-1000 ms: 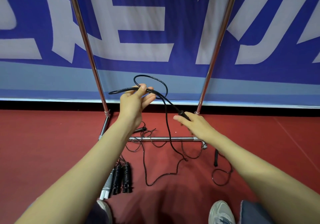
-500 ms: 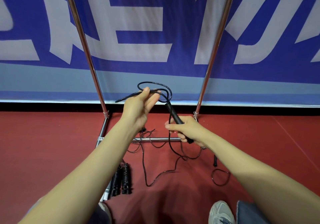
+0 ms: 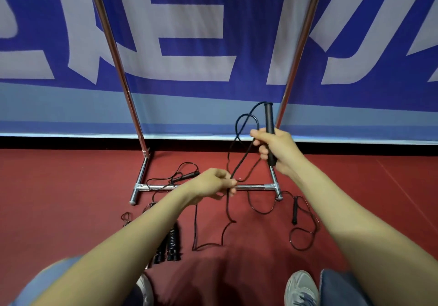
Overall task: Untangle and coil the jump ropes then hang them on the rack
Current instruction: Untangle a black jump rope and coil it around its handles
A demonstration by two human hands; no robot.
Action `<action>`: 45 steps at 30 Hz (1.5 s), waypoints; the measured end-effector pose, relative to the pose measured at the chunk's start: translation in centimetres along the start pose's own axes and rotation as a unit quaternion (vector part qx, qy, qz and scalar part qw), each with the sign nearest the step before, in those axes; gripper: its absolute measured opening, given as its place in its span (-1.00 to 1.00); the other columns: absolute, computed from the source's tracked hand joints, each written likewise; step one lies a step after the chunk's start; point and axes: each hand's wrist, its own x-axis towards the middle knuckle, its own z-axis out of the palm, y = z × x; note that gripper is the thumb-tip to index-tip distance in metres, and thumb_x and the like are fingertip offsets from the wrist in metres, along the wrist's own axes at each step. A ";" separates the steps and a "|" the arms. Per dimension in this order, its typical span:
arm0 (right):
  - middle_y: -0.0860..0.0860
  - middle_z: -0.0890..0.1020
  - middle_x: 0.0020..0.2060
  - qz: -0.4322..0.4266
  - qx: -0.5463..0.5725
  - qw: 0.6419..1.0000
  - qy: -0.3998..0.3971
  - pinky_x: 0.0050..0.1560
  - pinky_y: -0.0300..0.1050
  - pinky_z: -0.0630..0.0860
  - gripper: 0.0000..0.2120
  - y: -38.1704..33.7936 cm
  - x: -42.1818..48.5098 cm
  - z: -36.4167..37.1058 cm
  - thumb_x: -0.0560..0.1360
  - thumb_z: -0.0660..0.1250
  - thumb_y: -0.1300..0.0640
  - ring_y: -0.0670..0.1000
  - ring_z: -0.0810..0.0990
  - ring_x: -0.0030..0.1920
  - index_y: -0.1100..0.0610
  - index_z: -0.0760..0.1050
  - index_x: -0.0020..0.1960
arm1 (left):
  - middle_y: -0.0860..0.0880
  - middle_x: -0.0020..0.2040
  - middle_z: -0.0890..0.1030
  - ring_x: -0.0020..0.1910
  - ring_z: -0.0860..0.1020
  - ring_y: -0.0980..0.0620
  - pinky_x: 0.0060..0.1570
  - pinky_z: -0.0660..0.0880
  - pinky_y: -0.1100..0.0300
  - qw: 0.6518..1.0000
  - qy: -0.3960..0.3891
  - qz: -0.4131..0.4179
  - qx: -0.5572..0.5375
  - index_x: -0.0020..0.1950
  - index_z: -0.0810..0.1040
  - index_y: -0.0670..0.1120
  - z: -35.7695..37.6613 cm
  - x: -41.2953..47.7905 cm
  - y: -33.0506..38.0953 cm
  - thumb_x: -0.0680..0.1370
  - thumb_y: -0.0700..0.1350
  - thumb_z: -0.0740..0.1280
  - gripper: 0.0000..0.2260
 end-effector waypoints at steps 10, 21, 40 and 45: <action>-0.02 0.39 -0.52 0.069 -0.194 0.960 -0.189 -0.54 -0.27 0.26 -0.95 1.6 -1.8 1.1 0.52 0.32 0.28 -0.09 0.31 -0.55 0.18 0.48 -0.10 | -0.10 -0.27 0.61 -0.31 0.64 0.05 -0.27 0.63 0.21 0.909 0.183 0.122 -0.353 -0.16 0.48 -0.21 -0.8 -0.3 4.7 0.60 -0.25 0.27 -0.87; -0.10 0.44 -0.51 0.049 -0.164 0.956 -0.237 -0.51 -0.29 0.29 -0.92 0.8 -2.8 1.5 0.52 0.37 0.24 -0.12 0.31 -0.54 0.19 0.47 -0.04 | -0.13 -0.22 0.54 -0.34 0.62 0.06 -0.28 0.63 0.18 0.854 0.268 0.135 -0.424 -0.13 0.42 -0.19 -3.1 -0.3 4.8 0.64 -0.19 0.22 -0.84; 0.07 0.66 -0.13 -0.034 -0.170 0.978 -0.120 -0.17 -0.16 0.59 -0.75 0.1 -1.4 1.0 0.55 0.34 0.22 -0.04 0.63 -0.22 0.23 0.49 0.22 | -0.10 -0.22 0.61 -0.31 0.57 0.05 -0.24 0.58 0.22 0.970 0.170 0.115 -0.129 -0.06 0.55 -0.12 0.5 -0.4 1.5 0.51 -0.37 0.37 -0.85; -0.01 0.64 0.05 -0.007 -0.251 0.946 -0.203 0.08 -0.16 0.49 -0.76 1.0 -2.4 1.4 0.50 0.39 0.24 -0.09 0.59 0.03 0.07 0.55 0.15 | -0.11 -0.19 0.65 -0.24 0.66 0.05 -0.14 0.62 0.24 0.905 0.209 0.162 -0.333 -0.08 0.50 -0.24 -1.7 -1.4 4.7 0.50 -0.40 0.34 -0.91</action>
